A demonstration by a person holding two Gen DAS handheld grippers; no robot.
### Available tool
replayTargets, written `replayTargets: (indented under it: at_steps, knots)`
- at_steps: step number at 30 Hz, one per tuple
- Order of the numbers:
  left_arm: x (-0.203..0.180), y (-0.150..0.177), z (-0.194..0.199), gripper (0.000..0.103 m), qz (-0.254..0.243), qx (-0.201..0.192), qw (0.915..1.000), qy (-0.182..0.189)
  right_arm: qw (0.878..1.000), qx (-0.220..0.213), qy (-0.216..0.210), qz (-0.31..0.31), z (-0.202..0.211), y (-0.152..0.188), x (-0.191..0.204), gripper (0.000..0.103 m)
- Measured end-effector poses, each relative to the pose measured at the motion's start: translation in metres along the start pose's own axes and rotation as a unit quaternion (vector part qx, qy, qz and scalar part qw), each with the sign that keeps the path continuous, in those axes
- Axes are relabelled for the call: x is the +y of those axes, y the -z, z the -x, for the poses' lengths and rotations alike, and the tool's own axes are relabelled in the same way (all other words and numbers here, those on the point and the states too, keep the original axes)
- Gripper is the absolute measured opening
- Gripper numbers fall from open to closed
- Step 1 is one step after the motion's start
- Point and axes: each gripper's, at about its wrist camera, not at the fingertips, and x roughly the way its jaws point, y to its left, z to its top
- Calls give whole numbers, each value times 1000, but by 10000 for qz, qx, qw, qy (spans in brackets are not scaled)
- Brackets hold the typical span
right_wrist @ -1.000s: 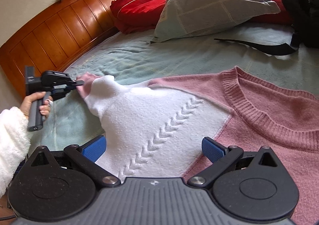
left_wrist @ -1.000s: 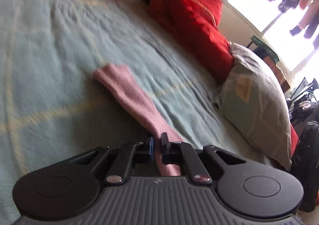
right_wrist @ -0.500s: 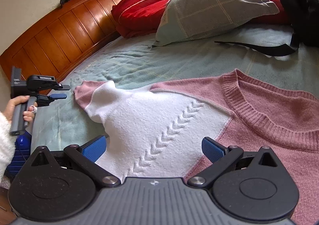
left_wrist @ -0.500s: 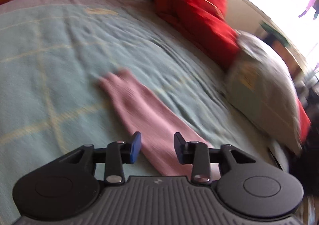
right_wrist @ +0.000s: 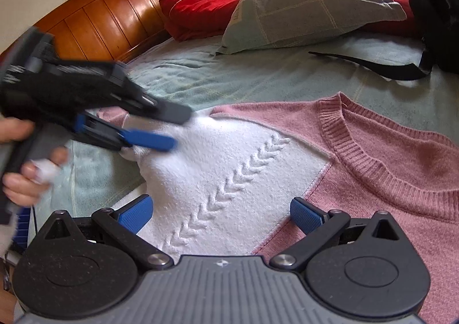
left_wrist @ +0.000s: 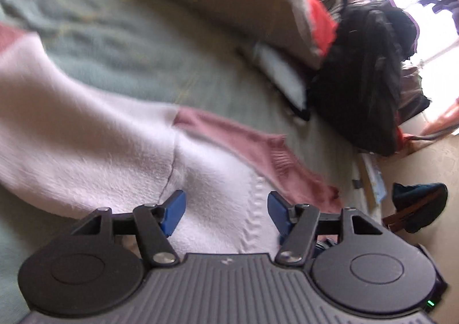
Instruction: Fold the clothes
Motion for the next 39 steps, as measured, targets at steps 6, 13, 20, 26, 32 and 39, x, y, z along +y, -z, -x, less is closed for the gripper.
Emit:
replayTargets:
  at_steps: [6, 13, 20, 26, 32, 39]
  knots:
    - [6, -11, -18, 63, 232, -424, 9988, 49, 10000, -24, -17, -86, -2, 0, -3, 103]
    - [-9, -4, 6, 67, -25, -412, 9991, -21, 9999, -43, -37, -125, -1, 0, -4, 103]
    - [2, 27, 8, 73, 102, -169, 9997, 148, 10000, -31, -6, -94, -2, 1, -2, 103]
    - [11, 37, 31, 60, 253, -471, 9985, -120, 9999, -46, -19, -120, -2, 1, -6, 103]
    - [-6, 77, 81, 78, -509, -678, 9950, -524, 9999, -75, 89, 41, -7, 2, -4, 103]
    - [-24, 139, 120, 89, -1895, -1100, 9690, -1143, 9984, -82, 381, 419, -17, 8, 4, 103]
